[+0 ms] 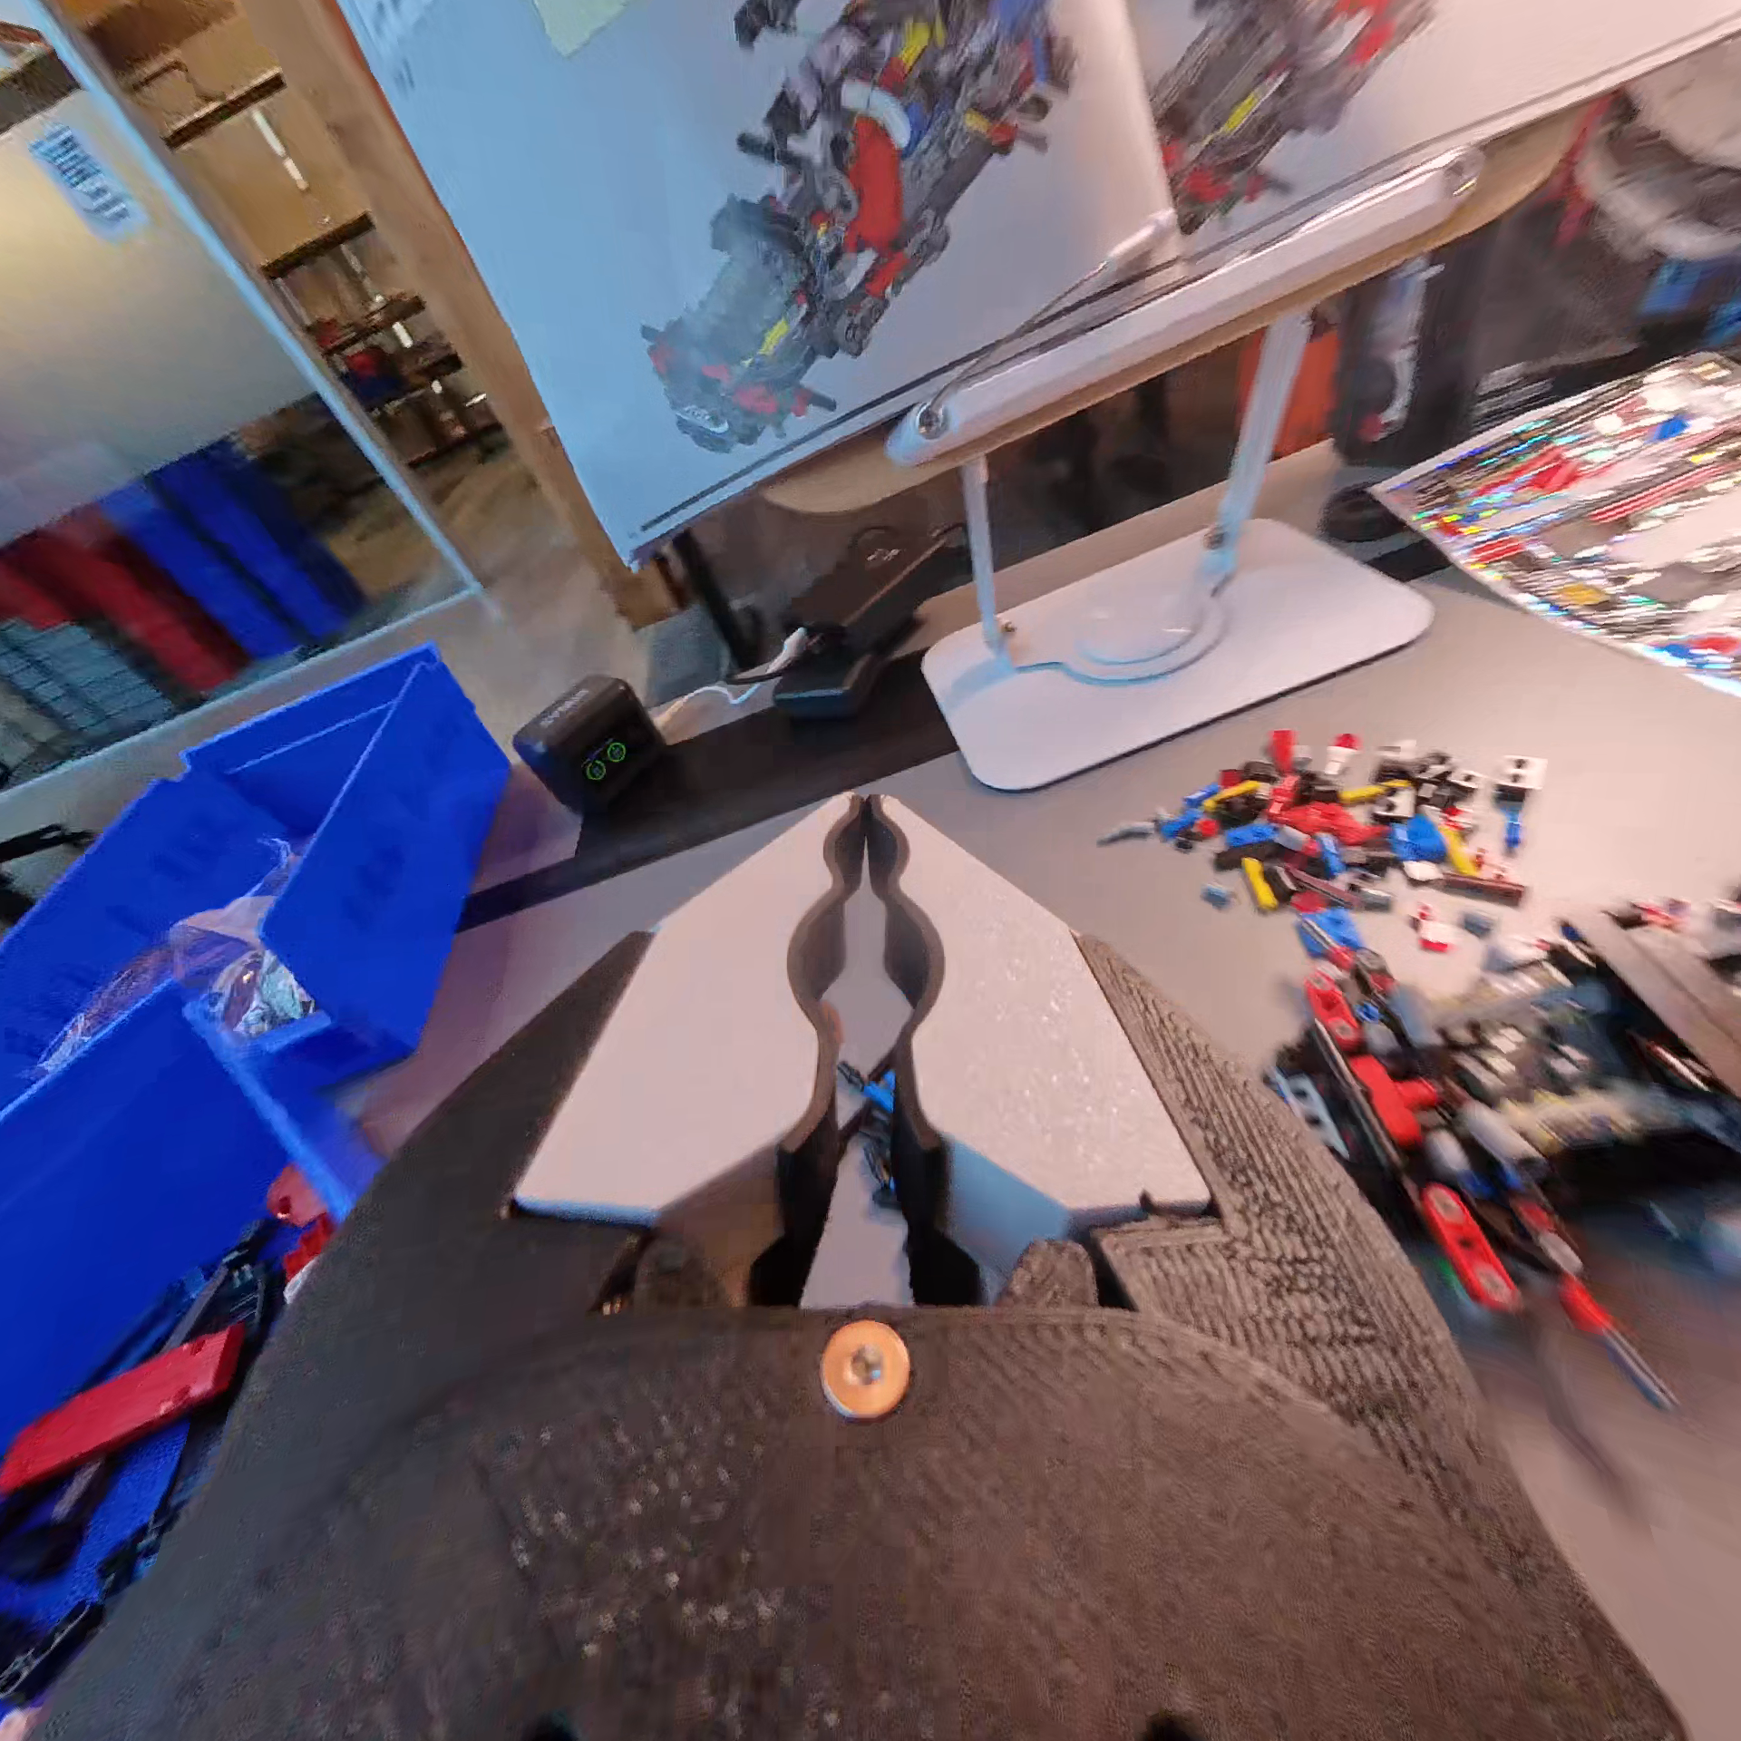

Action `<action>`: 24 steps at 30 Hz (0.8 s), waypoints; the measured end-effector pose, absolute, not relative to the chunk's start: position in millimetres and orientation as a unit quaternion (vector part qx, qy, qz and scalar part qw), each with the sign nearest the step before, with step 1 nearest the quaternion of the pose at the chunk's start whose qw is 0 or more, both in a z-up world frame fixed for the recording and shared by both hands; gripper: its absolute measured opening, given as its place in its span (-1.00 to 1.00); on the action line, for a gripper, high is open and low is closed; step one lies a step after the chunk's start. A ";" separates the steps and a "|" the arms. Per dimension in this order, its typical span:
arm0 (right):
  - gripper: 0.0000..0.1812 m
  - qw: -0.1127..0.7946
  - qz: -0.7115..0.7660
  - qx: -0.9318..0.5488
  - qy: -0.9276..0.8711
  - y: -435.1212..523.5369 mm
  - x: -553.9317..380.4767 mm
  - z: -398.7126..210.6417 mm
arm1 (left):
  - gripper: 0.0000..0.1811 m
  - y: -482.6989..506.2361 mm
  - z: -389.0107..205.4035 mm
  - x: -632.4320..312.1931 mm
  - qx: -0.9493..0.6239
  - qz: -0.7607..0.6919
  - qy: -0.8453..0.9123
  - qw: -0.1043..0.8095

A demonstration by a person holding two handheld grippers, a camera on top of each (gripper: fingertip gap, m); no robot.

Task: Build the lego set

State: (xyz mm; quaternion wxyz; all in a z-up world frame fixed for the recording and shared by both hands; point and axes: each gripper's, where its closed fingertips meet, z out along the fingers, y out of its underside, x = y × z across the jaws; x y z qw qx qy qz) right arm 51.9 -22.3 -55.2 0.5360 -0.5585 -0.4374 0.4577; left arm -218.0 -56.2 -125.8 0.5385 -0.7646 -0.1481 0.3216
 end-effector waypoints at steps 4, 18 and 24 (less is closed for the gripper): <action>-1.00 0.496 0.472 -0.561 -0.465 -117.1 -8.6 -86.1 | -1.00 -15.7 -161.0 -267.1 -0.765 0.390 -0.196 0.474; -1.00 0.475 0.448 -0.583 -0.483 -145.3 -47.0 -115.8 | -1.00 -0.7 -158.2 -286.4 -0.730 0.424 -0.256 0.472; -1.00 0.487 0.440 -0.584 -0.478 -130.2 -45.1 -108.3 | -1.00 2.9 -140.0 -272.8 -0.724 0.407 -0.240 0.502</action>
